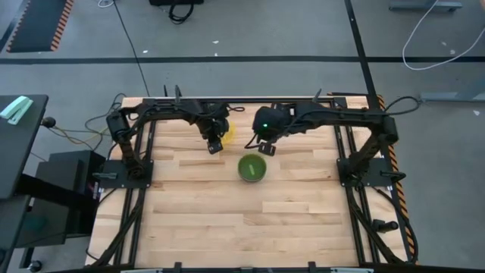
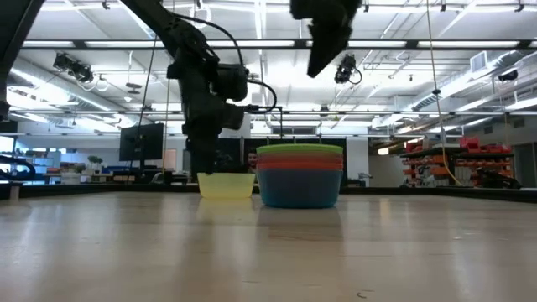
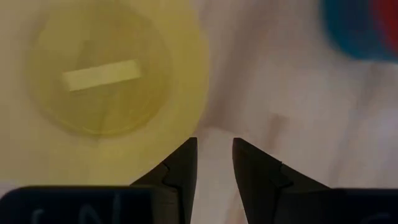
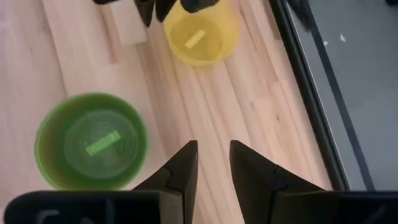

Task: Nest bowls inside each other
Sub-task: Stack the yellow bowl on top of the green bowl

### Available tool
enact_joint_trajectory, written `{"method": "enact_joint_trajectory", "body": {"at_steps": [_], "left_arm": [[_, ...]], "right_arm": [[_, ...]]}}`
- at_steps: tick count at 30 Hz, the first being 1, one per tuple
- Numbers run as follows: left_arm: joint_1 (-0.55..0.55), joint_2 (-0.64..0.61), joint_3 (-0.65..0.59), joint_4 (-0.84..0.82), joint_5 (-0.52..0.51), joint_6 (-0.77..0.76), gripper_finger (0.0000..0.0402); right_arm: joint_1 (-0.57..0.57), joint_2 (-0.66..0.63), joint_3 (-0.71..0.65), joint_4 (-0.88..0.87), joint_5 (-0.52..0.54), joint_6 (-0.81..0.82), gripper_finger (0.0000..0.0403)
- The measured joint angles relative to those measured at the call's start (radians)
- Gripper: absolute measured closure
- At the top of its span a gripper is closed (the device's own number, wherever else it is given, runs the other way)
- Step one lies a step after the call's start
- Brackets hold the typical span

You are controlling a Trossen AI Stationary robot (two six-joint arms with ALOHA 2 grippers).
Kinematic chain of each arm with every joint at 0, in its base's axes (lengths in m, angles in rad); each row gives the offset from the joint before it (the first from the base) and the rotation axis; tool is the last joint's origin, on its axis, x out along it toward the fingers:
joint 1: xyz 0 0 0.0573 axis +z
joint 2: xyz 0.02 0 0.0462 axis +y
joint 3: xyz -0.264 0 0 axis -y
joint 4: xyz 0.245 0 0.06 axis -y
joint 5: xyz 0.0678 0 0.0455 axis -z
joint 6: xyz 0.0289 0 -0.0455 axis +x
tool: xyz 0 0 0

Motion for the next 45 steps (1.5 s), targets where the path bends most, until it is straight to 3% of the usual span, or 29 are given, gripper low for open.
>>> {"method": "enact_joint_trajectory", "body": {"at_steps": [3, 7, 18, 37, 45], "left_arm": [[0.001, 0.013, 0.000, 0.010, -0.107, 0.004, 0.0292], [0.003, 0.019, 0.000, 0.045, -0.170, 0.011, 0.0289], [-0.001, -0.015, 0.002, 0.073, -0.196, 0.010, 0.0289], [-0.002, -0.015, 0.002, 0.133, -0.256, 0.077, 0.0289], [0.002, 0.013, 0.002, 0.131, -0.235, 0.077, 0.0290]], "right_arm": [[-0.004, -0.077, -0.099, 0.042, -0.007, 0.025, 0.0302], [-0.004, -0.158, -0.224, 0.074, -0.008, 0.060, 0.0302], [-0.009, -0.269, -0.415, 0.146, -0.008, 0.087, 0.0302], [-0.035, -0.276, -0.427, 0.213, -0.041, 0.067, 0.0302], [-0.035, -0.276, -0.427, 0.214, -0.041, 0.063, 0.0302]]}}
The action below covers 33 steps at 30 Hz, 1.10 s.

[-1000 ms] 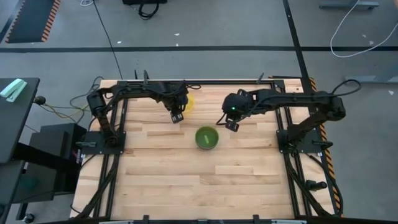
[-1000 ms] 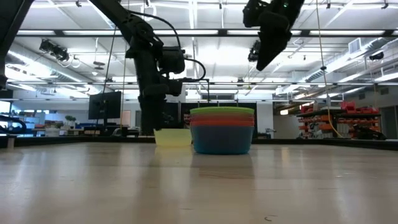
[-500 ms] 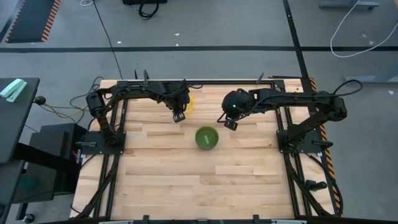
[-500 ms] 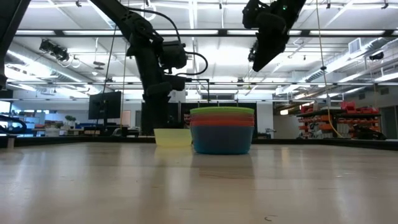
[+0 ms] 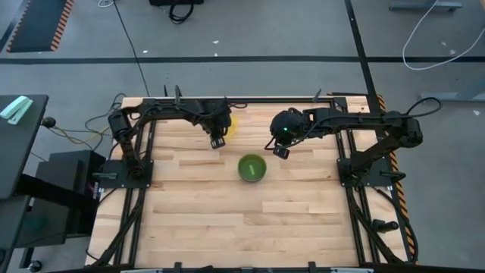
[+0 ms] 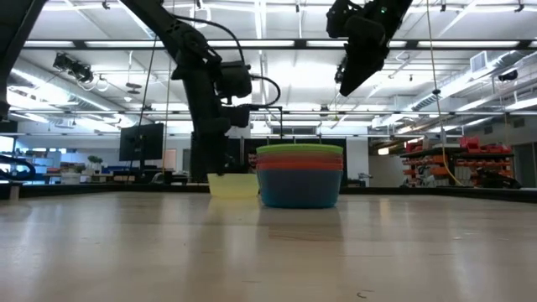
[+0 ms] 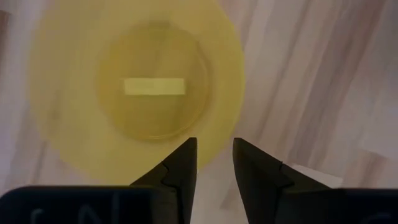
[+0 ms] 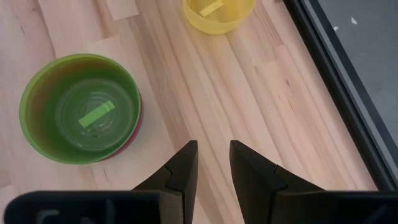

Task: Nest bowls inside each other
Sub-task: Stack the yellow bowl on top of the green bowl

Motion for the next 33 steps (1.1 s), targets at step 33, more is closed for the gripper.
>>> {"method": "enact_joint_trajectory", "body": {"at_steps": [33], "left_arm": [[0.009, 0.041, 0.000, 0.043, -0.058, 0.024, 0.0392]], "right_arm": [[-0.002, 0.000, 0.000, 0.015, 0.000, -0.006, 0.0302]]}}
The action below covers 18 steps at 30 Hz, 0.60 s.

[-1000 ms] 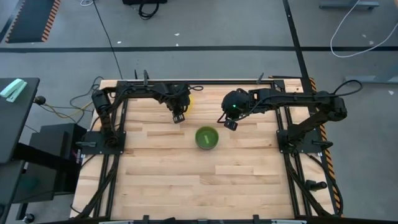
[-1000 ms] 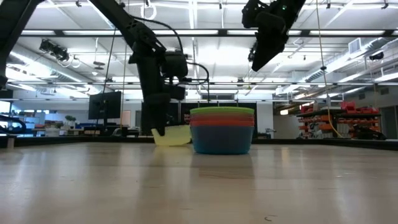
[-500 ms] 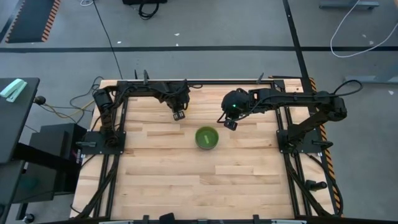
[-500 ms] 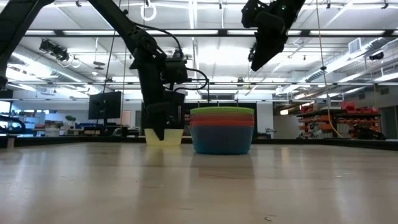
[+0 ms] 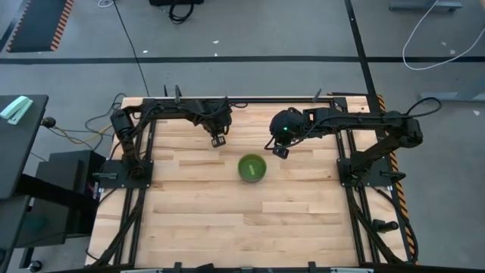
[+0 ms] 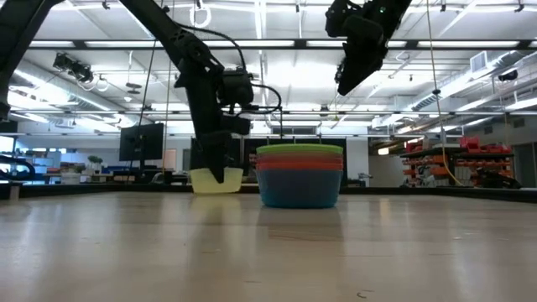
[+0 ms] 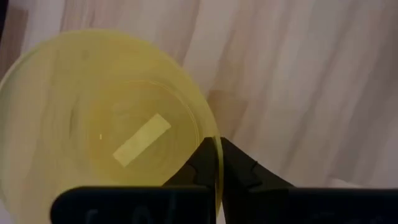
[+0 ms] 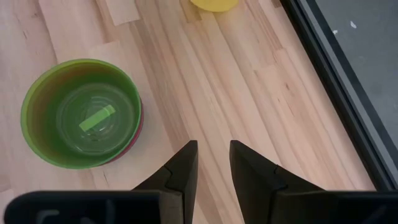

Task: Nest bowls inside each other
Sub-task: Stack the yellow bowl on top of the green bowl

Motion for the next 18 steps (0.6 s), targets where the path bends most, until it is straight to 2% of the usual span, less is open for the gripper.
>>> {"method": "enact_joint_trajectory", "body": {"at_steps": [4, 10, 18], "left_arm": [[-0.025, -0.035, 0.023, -0.065, 0.000, -0.010, 0.0393], [-0.101, -0.055, 0.143, -0.252, -0.004, -0.063, 0.0393], [-0.250, -0.058, 0.315, -0.374, -0.004, -0.088, 0.0393]], "right_arm": [[-0.006, 0.000, 0.000, 0.000, 0.000, -0.002, 0.0302], [-0.039, 0.000, -0.014, 0.008, 0.001, -0.024, 0.0302], [-0.119, 0.000, -0.123, 0.028, 0.000, -0.050, 0.0302]]}}
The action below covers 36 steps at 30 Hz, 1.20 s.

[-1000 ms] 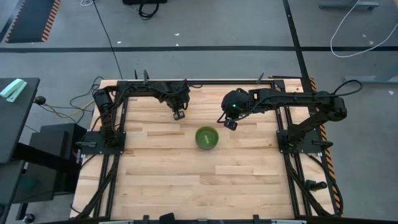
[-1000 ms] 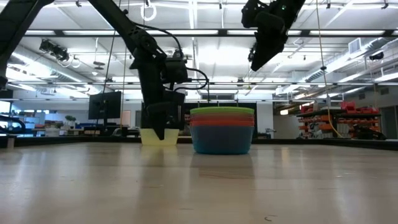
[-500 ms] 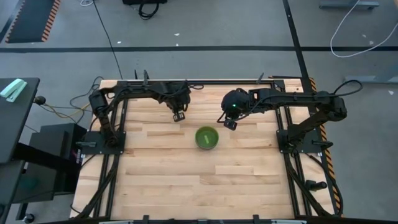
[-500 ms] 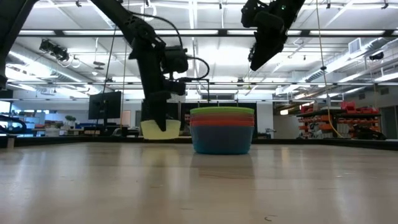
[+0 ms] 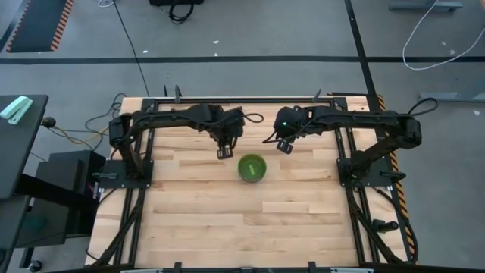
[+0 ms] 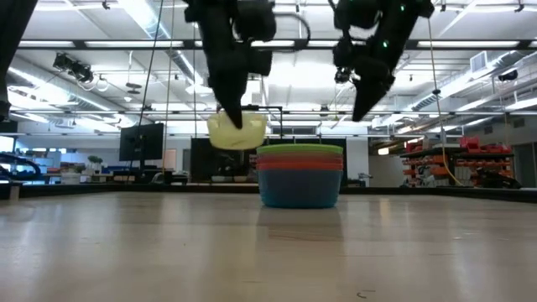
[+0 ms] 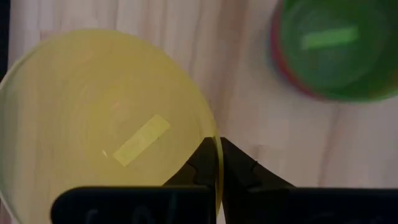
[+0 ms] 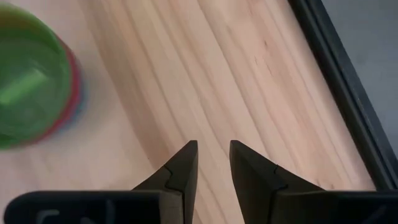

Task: Nest bowls inside each other
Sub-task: Stack the yellow bowl on top of the green bowl

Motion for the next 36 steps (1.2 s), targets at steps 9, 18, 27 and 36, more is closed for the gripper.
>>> {"method": "enact_joint_trajectory", "body": {"at_steps": [9, 18, 27, 36], "left_arm": [[-0.140, 0.000, 0.103, -0.046, 0.000, -0.040, 0.0393], [-0.268, 0.000, 0.108, -0.022, 0.001, -0.040, 0.0393], [-0.337, 0.000, 0.108, 0.077, 0.057, -0.015, 0.0393], [-0.367, 0.073, 0.110, 0.110, 0.058, 0.010, 0.0393]], "right_arm": [[-0.095, -0.011, -0.113, 0.035, -0.052, -0.007, 0.0311], [-0.139, -0.017, -0.157, 0.062, -0.053, -0.005, 0.0322], [-0.147, -0.017, -0.154, 0.107, -0.053, -0.004, 0.0327], [-0.147, -0.017, -0.154, 0.109, -0.053, -0.001, 0.0328]]}}
